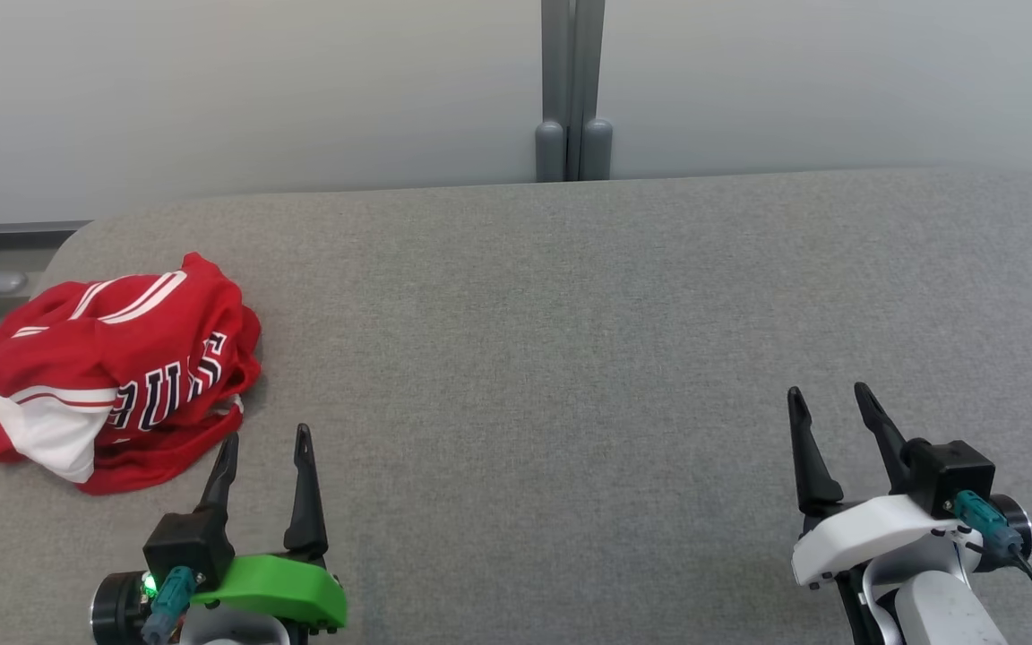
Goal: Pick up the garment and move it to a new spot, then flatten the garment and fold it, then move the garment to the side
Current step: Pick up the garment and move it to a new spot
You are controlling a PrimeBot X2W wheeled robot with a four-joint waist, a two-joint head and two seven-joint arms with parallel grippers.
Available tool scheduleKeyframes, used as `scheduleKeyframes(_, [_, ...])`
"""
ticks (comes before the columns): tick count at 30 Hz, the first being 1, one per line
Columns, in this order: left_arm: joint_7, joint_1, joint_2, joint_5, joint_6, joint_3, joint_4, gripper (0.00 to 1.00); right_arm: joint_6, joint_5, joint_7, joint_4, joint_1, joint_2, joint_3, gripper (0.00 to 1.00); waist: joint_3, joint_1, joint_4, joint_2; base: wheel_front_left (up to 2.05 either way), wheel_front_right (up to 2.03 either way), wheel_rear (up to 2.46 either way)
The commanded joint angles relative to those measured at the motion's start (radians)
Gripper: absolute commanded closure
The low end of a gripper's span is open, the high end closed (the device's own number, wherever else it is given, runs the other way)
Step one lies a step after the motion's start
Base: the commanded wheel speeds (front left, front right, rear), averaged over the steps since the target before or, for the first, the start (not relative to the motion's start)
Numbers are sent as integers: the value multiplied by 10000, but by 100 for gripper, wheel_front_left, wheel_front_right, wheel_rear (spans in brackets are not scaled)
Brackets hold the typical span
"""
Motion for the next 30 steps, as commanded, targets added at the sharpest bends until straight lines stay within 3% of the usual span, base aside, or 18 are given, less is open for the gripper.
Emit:
scheduleKeyframes(1, [-38, -120, 65, -11, 51, 32, -28, 0, 1, 9, -33, -57, -45, -44, -22, 0, 14, 0, 76, 0, 0, 0, 0])
scheduleKeyframes(6, [-26, -145, 64, -31, 113, 57, -74, 0, 1, -51, -33, -169, 28, -41, 36, 0, 56, 0, 579, 0, 0, 0, 0])
scheduleKeyframes(22, [-24, -15, 64, 192, 45, 260, -81, 0, 1, 75, -33, -284, 134, -42, 126, 0, 182, 0, 3615, 0, 0, 0, 0])
scheduleKeyframes(30, [-23, 120, 61, 229, 30, 429, -93, 0, 1, 149, -33, -207, 59, -44, 319, 0, 171, 0, 4433, 0, 0, 0, 0])
